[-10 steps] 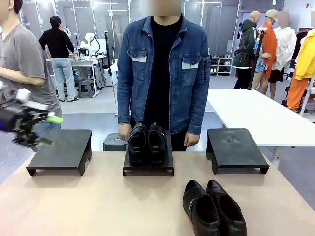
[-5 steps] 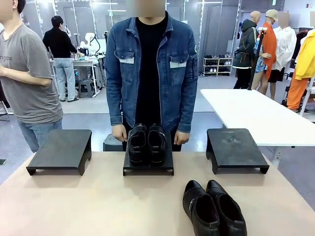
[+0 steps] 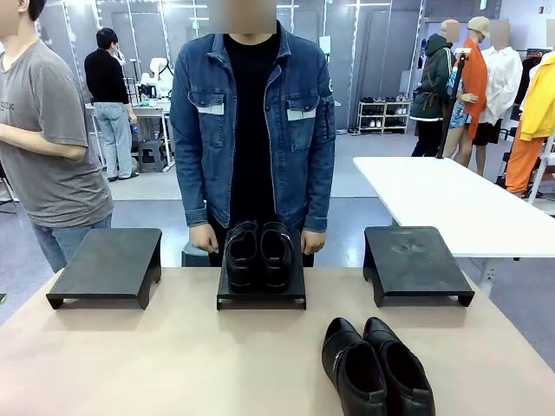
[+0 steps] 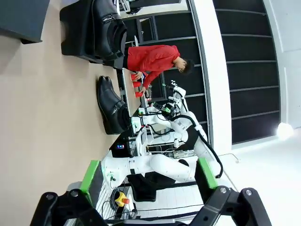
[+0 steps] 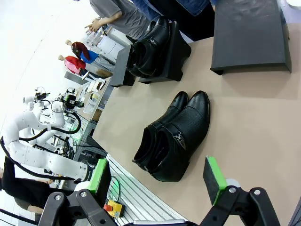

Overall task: Place the shoes on the stand as instructed by the person.
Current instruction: Pick up another pair of Shoes and place it on the Shoes Stand indicated by the person.

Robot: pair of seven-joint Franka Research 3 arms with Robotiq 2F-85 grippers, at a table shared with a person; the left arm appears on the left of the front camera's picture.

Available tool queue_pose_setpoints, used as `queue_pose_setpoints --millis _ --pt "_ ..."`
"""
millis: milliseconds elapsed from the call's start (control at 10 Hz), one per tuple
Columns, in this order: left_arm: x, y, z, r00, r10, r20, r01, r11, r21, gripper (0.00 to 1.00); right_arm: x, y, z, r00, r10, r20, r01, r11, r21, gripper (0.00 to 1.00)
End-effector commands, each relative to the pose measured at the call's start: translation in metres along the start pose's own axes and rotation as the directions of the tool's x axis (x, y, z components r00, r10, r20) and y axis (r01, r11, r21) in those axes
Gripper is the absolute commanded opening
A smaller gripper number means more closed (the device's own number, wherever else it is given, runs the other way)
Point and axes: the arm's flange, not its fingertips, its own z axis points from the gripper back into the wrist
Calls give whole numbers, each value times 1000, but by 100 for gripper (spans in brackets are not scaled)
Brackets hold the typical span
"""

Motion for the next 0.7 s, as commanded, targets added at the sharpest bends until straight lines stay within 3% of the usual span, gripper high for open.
queue_pose_setpoints --millis 0,600 --pt "-6 1 2 1000 3 6 -3 1000 -2 100 1 0 1 1000 19 13 -20 1000 11 100" --pt "-6 1 2 1000 3 6 -3 1000 -2 100 1 0 1 1000 19 13 -20 1000 11 100"
